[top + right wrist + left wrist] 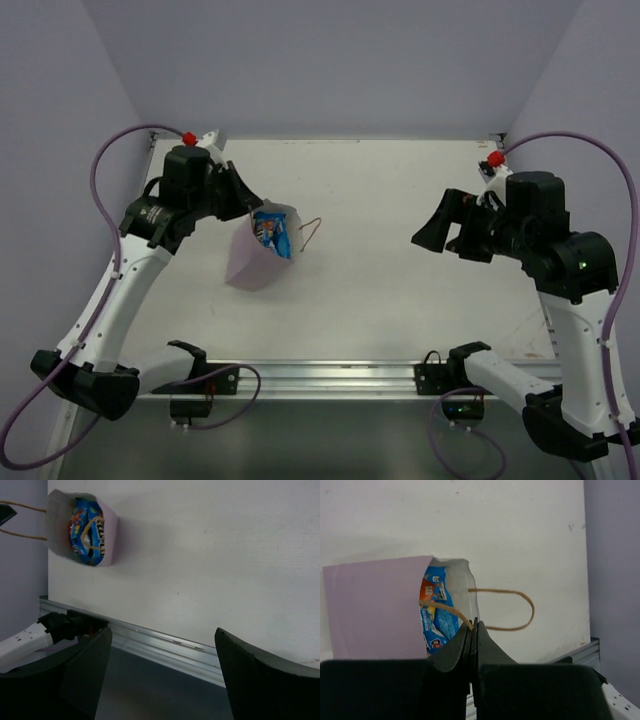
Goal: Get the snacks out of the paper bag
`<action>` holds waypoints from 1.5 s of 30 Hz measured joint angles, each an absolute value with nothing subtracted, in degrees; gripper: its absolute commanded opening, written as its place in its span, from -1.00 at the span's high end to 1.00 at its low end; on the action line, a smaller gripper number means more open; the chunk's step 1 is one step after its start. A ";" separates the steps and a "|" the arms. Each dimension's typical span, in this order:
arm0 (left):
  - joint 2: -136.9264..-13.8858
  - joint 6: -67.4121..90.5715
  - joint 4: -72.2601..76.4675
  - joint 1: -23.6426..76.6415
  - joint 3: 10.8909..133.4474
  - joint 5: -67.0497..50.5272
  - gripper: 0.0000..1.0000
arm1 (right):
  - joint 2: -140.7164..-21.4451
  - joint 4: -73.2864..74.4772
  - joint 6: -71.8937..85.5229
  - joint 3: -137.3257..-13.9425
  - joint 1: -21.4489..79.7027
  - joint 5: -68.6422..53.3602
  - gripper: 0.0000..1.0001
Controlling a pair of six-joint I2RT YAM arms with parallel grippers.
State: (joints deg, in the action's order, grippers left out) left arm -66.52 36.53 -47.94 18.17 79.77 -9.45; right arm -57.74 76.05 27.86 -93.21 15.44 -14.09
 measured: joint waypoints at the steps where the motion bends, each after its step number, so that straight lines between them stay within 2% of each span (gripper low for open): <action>1: -67.09 37.52 -46.26 19.79 79.24 -9.93 1.00 | -57.93 75.59 28.53 -93.36 15.44 -14.76 -0.68; 6: -70.24 41.58 -38.09 27.38 76.53 -10.96 1.00 | -59.94 72.36 32.58 -93.86 15.70 -19.11 -0.58; 13: -75.68 43.86 -31.73 33.76 76.03 -12.45 1.00 | -64.29 66.17 38.37 -93.95 18.04 -24.29 -0.19; 17: -75.72 44.01 -30.28 33.89 76.01 -12.86 1.00 | -67.20 61.17 43.40 -93.21 23.16 -24.69 -0.18; 19: -75.72 44.01 -29.76 33.89 76.01 -13.04 1.00 | -67.48 58.00 46.24 -91.33 26.15 -24.14 -0.08; 26: -75.92 43.99 -29.15 33.89 76.05 -14.66 1.00 | -67.42 44.82 56.90 -75.00 28.86 -23.88 -0.08; 32: -75.94 43.94 -29.30 33.89 76.07 -15.42 1.00 | -75.79 38.74 58.89 -74.78 31.40 -23.51 -0.08; 45: -75.99 43.29 -33.58 33.89 79.40 -15.68 1.00 | -87.11 29.08 61.54 -74.85 36.03 -21.26 0.13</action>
